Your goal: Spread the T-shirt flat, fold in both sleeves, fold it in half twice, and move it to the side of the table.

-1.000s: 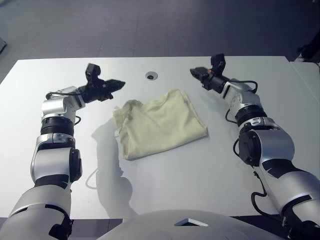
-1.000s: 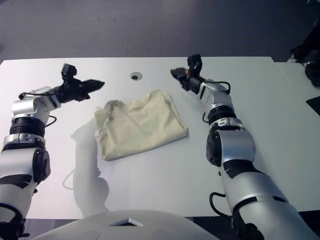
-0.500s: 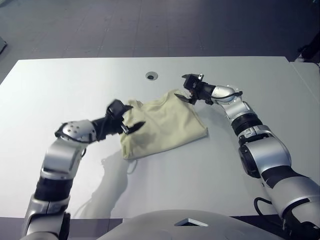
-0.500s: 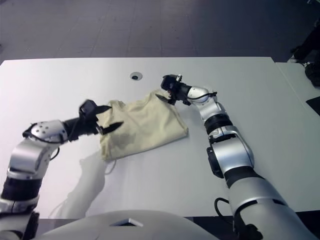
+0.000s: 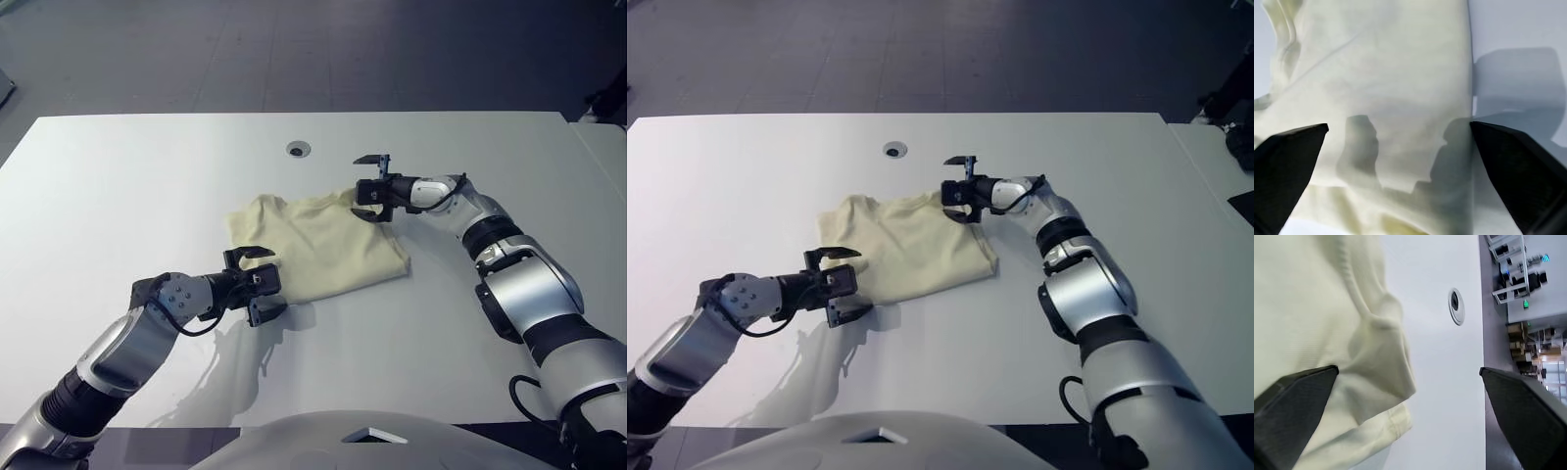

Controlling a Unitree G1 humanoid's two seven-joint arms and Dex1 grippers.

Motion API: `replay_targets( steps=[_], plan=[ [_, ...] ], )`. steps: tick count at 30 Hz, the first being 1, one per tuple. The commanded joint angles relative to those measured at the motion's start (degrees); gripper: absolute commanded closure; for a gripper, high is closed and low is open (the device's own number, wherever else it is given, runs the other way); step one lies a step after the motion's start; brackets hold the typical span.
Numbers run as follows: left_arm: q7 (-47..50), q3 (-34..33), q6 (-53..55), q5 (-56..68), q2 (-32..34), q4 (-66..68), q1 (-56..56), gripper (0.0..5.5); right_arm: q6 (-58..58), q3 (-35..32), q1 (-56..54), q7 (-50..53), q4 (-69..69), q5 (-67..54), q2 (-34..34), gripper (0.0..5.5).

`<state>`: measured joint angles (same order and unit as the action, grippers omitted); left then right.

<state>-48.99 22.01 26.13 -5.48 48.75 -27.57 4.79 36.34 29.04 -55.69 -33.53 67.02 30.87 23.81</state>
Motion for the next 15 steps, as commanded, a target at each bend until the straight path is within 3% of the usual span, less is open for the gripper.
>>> replay_targets(
  steps=[1,4,9,15],
  plan=[
    [-6.43,2.58,-11.03,-4.04,2.61,15.15,10.03,0.10,2.09,4.57,11.71,-21.87,-15.07,-3.69,7.57,0.12],
    [-7.42,4.18,-19.84,-7.60,0.25,30.84,20.62,0.10,-6.98,5.09,19.67,-34.17,-38.64,-13.45,13.11,0.12],
    [-6.25,5.15,-29.16,-11.90,-0.84,47.47,29.77,0.10,-27.82,2.32,23.10,-40.56,-68.32,-25.43,15.72,0.12],
    [-4.81,2.61,-34.88,-12.65,0.86,54.92,32.48,0.10,-47.65,-4.88,19.20,-41.70,-82.67,-33.20,15.52,0.12]
  ],
)
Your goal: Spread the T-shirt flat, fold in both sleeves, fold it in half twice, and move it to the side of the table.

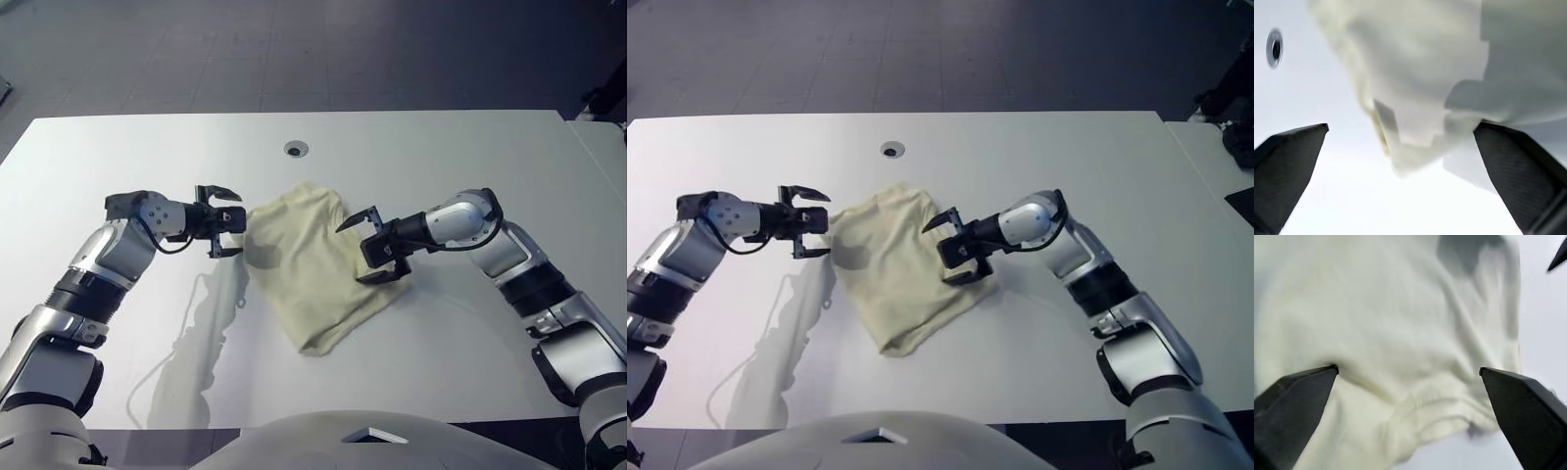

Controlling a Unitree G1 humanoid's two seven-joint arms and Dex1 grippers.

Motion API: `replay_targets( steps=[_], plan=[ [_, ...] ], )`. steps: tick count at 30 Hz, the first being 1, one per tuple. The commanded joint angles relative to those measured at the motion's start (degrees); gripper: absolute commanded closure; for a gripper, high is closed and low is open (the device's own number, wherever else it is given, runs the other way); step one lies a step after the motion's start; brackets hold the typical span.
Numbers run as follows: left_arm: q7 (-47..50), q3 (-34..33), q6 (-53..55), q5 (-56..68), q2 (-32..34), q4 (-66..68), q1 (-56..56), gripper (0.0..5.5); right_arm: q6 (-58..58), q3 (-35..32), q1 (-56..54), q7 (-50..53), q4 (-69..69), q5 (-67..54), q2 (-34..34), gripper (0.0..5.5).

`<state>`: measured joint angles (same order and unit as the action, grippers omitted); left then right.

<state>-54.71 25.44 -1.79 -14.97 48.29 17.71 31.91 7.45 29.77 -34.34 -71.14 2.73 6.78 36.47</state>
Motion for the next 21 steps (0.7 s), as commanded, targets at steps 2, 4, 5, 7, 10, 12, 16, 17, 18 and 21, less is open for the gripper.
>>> replay_targets(
  steps=[2,4,5,7,10,12,16,17,18,21],
  plan=[
    [1.44,-2.55,-7.32,-2.26,1.26,9.90,5.47,0.10,-22.82,-7.29,-3.67,-3.15,-19.32,-10.61,2.05,0.12],
    [1.02,-5.43,-5.59,0.38,1.15,7.28,4.42,0.10,-24.40,-8.88,-5.24,-0.05,-16.18,-9.49,0.85,0.12],
    [0.84,-7.58,-3.66,2.21,1.18,4.62,2.99,0.10,-23.61,-9.06,-6.05,2.66,-12.94,-7.78,-0.21,0.12],
    [1.08,-12.05,1.43,5.99,1.06,-1.50,-0.45,0.10,-19.03,-8.23,-7.81,8.99,-4.05,-3.38,-2.97,0.12],
    [3.14,-16.37,10.00,8.88,0.06,-11.56,-6.70,0.10,-8.92,-6.27,-12.43,18.84,15.92,2.63,-8.78,0.12],
    [4.70,-16.85,14.42,9.37,-1.76,-16.07,-9.93,0.10,-3.86,-5.89,-15.79,23.81,28.71,4.53,-13.02,0.12],
    [8.70,-17.00,21.49,10.42,-6.48,-22.78,-13.67,0.10,3.97,-5.16,-21.22,31.75,48.17,7.48,-20.29,0.12],
    [9.09,-16.64,22.59,10.51,-7.47,-23.82,-13.75,0.10,5.16,-5.37,-22.01,33.15,51.29,7.83,-21.33,0.12],
    [9.16,-16.14,23.45,10.46,-8.25,-24.63,-13.58,0.10,6.23,-5.66,-22.66,34.49,53.93,8.17,-21.93,0.12],
    [9.83,-15.65,25.73,9.96,-9.38,-26.65,-13.87,0.10,8.57,-6.44,-24.77,38.23,61.32,9.05,-23.78,0.12]
  ],
)
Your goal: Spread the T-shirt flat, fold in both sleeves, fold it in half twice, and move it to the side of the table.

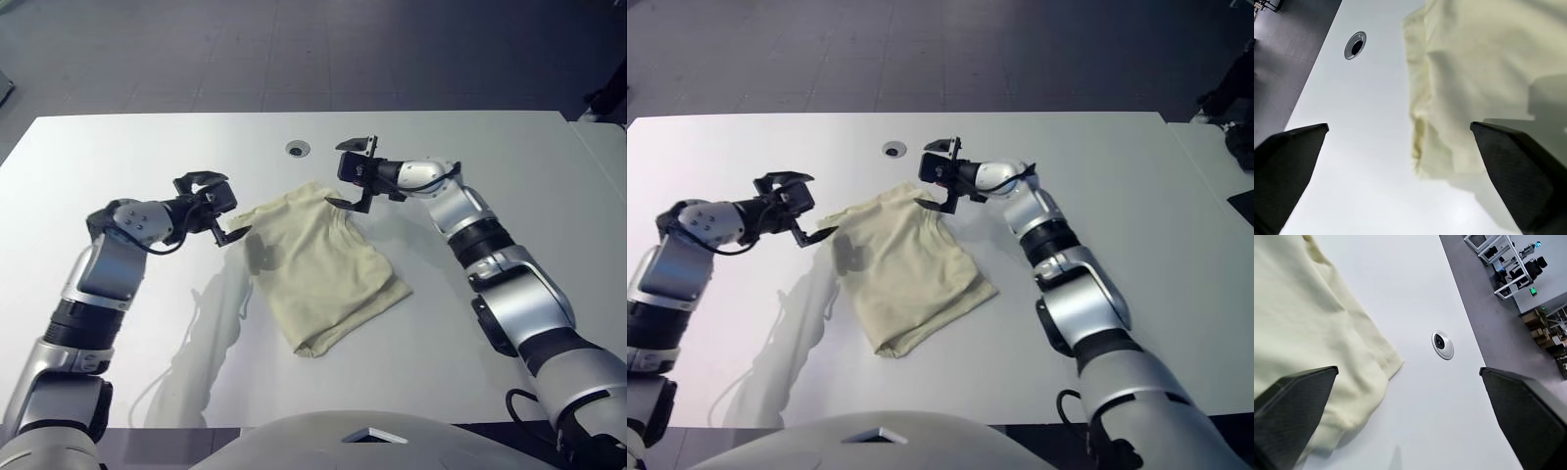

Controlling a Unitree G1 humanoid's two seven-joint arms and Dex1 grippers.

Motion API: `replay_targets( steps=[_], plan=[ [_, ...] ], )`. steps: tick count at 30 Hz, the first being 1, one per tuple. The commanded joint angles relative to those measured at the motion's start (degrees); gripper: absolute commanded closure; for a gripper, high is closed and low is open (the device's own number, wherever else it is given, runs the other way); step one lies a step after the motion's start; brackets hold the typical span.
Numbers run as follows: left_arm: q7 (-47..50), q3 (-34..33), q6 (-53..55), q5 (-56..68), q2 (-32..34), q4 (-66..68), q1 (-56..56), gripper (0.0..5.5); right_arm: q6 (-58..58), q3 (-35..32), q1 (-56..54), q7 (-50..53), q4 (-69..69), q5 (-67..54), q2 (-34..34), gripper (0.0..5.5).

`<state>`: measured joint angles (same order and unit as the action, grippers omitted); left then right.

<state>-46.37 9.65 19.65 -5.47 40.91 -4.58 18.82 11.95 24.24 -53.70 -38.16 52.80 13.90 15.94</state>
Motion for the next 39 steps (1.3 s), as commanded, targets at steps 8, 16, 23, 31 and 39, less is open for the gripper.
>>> replay_targets(
  steps=[8,16,23,31,39],
  plan=[
    [2.37,-1.45,9.39,0.92,-1.17,-11.05,-1.88,0.10,-3.36,0.89,-2.86,12.44,23.18,8.76,-1.88,0.12],
    [2.61,-1.38,12.14,1.19,-0.64,-15.92,-4.20,0.10,-7.54,0.19,-0.95,11.30,22.27,8.79,1.89,0.12],
    [2.16,-5.80,12.47,7.65,-2.97,-24.76,-5.77,0.10,-5.98,-15.22,5.97,6.70,-11.13,-6.43,8.87,0.12],
    [-3.20,-11.42,17.25,13.07,4.57,-50.24,-32.29,0.10,-20.79,-25.52,53.94,-15.16,-78.70,-11.81,32.80,0.12],
    [-3.38,-6.78,6.03,1.69,9.83,-52.57,-47.22,0.10,-20.71,-29.17,62.09,-18.61,-84.71,-7.18,36.46,0.12]
  ],
)
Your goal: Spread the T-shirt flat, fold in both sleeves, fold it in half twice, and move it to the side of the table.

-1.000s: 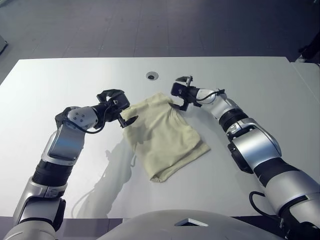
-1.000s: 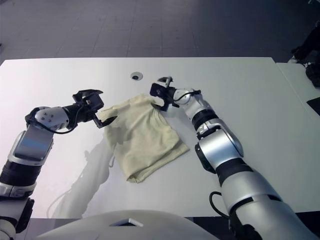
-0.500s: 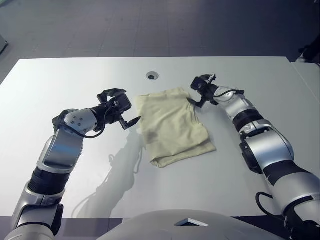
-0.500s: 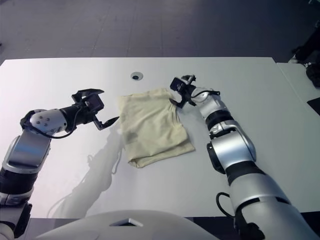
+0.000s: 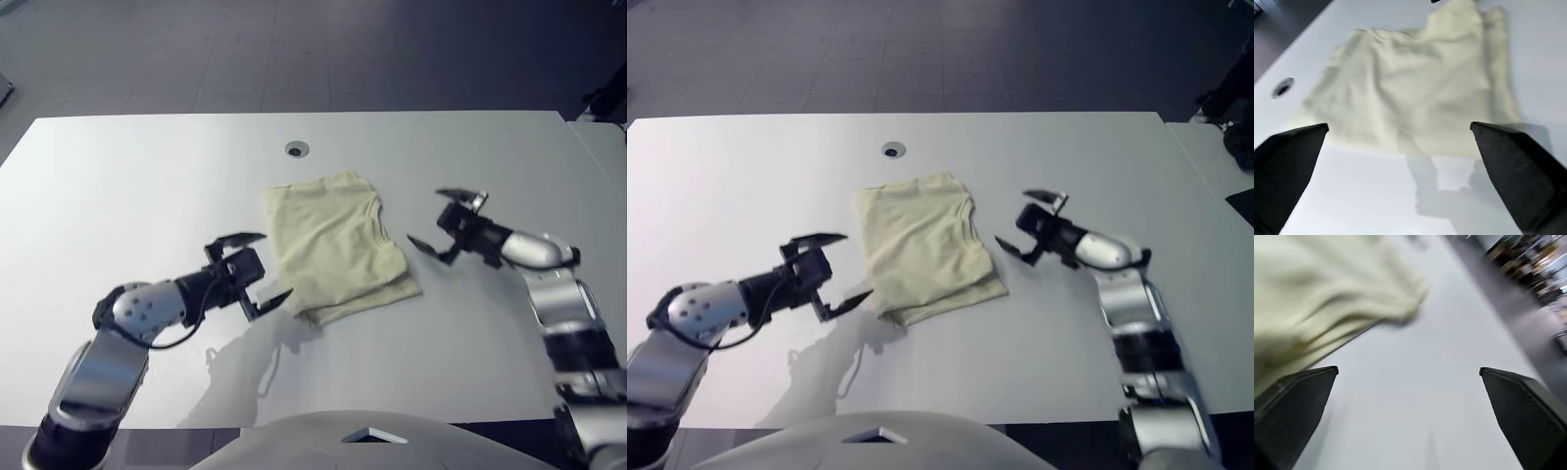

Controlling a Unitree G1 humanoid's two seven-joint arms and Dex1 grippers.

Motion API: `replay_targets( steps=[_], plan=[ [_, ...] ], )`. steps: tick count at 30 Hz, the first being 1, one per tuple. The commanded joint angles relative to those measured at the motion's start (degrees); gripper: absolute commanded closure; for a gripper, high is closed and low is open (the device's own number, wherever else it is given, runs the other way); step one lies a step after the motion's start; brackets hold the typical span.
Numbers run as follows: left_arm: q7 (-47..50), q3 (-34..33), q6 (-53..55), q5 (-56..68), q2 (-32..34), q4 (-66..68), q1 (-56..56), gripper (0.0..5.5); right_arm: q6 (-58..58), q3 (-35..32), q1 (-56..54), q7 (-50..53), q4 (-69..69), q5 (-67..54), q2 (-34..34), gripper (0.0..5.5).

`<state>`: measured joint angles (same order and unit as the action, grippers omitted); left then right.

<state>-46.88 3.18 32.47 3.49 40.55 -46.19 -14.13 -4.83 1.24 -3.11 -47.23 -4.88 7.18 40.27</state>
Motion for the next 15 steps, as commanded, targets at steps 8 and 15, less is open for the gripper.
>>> replay_targets(
  steps=[8,15],
  plan=[
    [9.85,17.31,-18.20,-35.63,6.67,-0.56,-14.55,0.10,-7.67,-3.29,4.69,-9.76,-28.82,-0.49,13.20,0.12],
    [12.69,26.28,-16.51,-50.82,-2.28,6.90,-12.55,0.29,-5.97,0.06,-2.59,-11.78,-24.41,-1.43,14.05,0.10]
  ],
)
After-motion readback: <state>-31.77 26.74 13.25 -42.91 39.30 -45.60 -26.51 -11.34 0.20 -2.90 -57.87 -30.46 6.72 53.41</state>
